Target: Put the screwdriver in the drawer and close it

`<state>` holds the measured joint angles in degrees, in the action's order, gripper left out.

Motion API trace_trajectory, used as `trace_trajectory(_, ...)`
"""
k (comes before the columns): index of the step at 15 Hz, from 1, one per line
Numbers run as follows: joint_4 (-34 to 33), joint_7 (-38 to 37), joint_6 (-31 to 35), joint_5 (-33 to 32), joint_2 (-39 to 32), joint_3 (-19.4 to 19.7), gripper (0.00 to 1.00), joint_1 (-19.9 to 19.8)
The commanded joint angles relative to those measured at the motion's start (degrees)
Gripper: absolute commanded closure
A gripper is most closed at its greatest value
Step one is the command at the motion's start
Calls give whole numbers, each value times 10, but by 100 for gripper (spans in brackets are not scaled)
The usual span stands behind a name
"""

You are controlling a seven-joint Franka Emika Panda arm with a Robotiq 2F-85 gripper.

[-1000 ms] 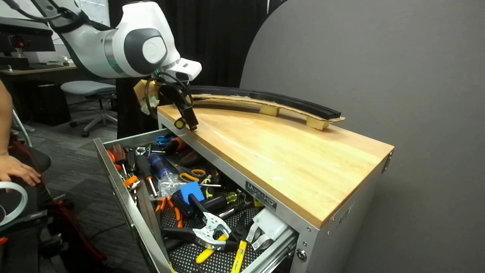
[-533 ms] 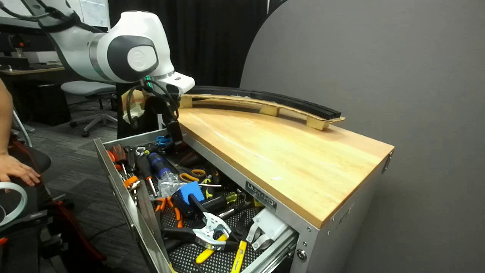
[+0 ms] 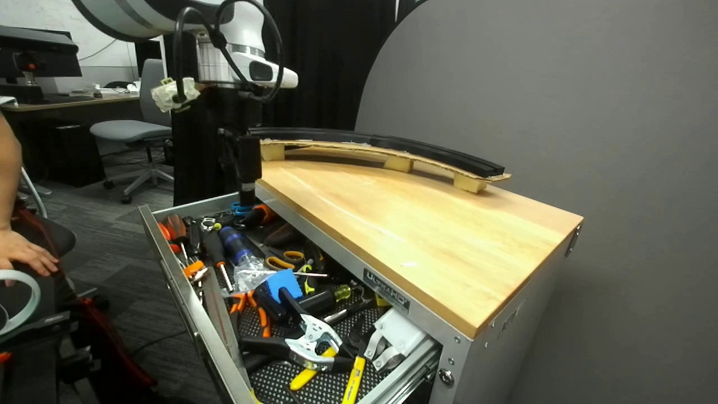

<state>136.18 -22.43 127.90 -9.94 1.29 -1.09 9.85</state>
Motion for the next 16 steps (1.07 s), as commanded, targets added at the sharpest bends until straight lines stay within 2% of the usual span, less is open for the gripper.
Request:
trace_trajectory(1, 37, 63, -84, 3, 10, -5, 0, -35)
trace_trajectory(3, 70, 70, -90, 2, -1, -5, 0, -47)
trace_trajectory(6, 121, 28, -35, -23, -18, -6, 2, -56)
trace_trajectory(7, 135, 18, -7, -26, -25, -7, 26, -56)
trace_trajectory(9, 154, -9, 50, -22, -38, -6, 29, -55)
trace_trajectory(13, 170, -105, 186, -42, -64, 2, 62, -49)
trace_trajectory(16, 164, -173, 245, -63, -79, 8, 87, -43)
